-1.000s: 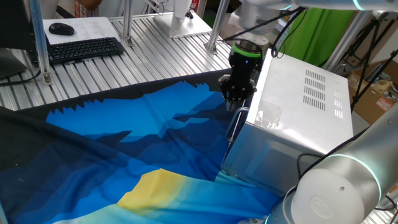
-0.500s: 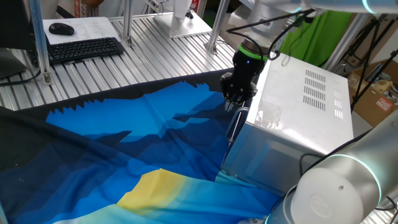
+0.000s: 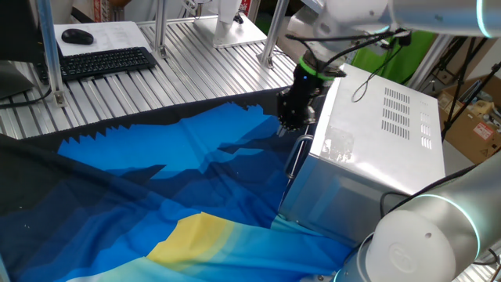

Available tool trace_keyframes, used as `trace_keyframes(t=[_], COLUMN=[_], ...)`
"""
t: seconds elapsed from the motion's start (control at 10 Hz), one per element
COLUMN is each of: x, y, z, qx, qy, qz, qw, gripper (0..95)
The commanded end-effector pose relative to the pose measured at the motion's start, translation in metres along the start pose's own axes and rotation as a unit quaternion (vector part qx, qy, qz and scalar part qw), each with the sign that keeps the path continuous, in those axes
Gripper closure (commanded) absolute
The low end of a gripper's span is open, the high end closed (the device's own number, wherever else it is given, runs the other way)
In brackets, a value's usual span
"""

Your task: Open the microwave door

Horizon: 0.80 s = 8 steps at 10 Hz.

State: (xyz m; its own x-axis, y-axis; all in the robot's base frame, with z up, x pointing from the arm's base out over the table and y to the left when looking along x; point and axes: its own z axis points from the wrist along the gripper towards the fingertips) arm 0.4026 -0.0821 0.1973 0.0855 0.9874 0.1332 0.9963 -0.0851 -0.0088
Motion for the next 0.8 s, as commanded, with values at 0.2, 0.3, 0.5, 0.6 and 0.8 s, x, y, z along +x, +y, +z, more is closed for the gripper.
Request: trace_keyframes(t=[0.2,0.3,0.5,0.6,0.8], x=[0.007,0.006,0.007,0.006,0.004], y=[0.022,0.024,0.032,0.034,0.036], z=[0.007,0.008,0.007,0.008,0.01], qx=[-0.022,-0.02,-0.015,-0.015,-0.008], qy=[-0.058,-0.062,-0.069,-0.083,-0.093], qz=[0.174,0.183,0.218,0.234,0.248], qw=[0.9828,0.981,0.9734,0.9687,0.9642], gripper=[95.0,95.0,76.0,76.0,76.0])
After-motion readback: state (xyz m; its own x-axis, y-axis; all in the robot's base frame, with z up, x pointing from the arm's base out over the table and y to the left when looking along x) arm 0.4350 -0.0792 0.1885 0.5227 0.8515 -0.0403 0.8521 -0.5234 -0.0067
